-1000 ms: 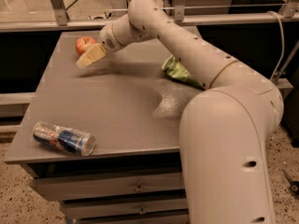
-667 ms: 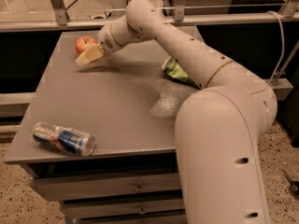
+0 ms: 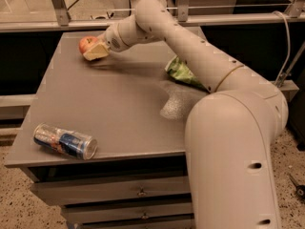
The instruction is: Pick apple
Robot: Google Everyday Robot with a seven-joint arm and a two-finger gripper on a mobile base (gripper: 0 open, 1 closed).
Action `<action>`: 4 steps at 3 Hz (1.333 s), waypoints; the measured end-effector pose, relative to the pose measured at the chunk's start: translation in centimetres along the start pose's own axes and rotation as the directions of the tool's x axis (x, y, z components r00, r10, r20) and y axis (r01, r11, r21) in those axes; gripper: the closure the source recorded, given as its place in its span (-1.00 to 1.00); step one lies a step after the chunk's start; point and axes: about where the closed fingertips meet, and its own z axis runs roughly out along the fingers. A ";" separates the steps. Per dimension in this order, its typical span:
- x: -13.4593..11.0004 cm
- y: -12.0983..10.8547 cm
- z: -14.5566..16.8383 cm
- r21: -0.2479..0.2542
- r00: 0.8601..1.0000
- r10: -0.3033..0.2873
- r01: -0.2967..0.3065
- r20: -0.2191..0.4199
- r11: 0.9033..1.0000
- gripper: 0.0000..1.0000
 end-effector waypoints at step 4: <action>-4.2 2.4 -9.9 -0.178 0.976 -0.179 0.200 0.125 0.964 1.00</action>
Offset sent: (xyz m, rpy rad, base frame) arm -0.0433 -0.0701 0.1034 0.1440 -0.1657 0.2492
